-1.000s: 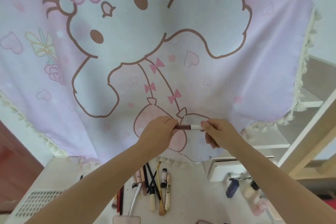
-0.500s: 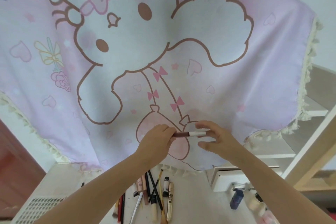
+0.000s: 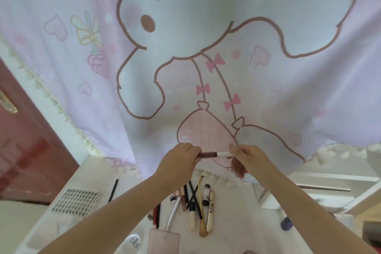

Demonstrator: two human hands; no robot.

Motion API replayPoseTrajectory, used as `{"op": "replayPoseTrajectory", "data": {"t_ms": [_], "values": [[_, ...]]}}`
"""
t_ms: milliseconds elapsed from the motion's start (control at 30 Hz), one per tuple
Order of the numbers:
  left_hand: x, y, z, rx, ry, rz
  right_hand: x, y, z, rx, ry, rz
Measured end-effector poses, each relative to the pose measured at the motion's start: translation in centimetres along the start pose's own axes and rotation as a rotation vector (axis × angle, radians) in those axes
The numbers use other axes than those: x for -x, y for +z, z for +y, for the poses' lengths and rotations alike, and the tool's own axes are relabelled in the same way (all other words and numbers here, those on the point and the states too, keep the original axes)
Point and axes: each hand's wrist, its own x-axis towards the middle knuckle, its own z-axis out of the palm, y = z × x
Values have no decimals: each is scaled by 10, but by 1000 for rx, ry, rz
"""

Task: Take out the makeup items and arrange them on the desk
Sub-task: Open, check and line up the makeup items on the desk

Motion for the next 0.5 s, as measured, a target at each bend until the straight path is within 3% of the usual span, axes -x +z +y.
{"op": "replayPoseTrajectory", "data": {"t_ms": [67, 200, 500], "values": [[15, 4, -13, 1, -51, -24, -4, 15, 10, 48, -24, -14], [53, 14, -48, -1, -197, -128, -18, 61, 27, 8, 52, -242], [118, 23, -132, 71, -528, -259, -70, 183, 54, 89, 194, -411]]}}
